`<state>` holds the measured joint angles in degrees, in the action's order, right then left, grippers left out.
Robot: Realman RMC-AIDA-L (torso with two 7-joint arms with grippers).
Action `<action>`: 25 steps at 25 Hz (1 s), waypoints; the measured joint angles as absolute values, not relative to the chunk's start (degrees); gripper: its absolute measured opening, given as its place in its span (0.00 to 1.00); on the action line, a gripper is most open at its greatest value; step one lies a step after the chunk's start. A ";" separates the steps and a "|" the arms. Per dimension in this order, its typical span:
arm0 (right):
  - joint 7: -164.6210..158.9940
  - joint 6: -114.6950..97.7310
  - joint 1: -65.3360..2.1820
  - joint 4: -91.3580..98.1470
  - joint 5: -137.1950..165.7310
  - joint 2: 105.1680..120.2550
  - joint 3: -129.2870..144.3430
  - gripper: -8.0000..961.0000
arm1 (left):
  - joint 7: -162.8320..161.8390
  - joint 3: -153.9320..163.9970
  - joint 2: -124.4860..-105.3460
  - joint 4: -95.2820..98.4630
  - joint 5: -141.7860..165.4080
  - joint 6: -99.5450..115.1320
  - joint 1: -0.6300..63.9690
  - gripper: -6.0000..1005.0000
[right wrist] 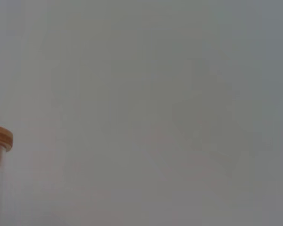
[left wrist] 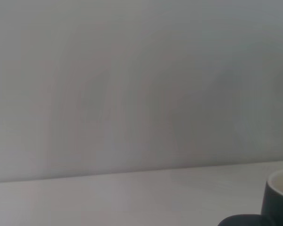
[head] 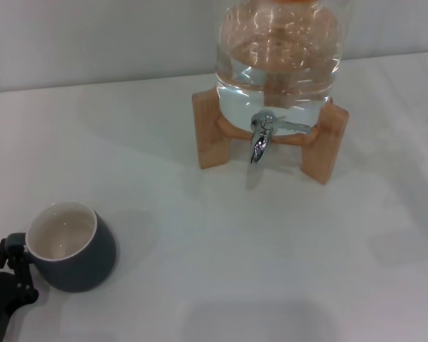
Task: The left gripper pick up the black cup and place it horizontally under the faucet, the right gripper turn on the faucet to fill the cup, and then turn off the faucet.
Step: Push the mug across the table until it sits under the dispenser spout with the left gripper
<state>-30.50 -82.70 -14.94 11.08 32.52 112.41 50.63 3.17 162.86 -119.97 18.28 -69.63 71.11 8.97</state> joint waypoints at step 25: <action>-31.02 -82.79 -15.70 11.11 32.52 114.47 51.15 0.90 | -0.73 162.60 -119.35 13.23 -68.87 64.86 23.19 0.10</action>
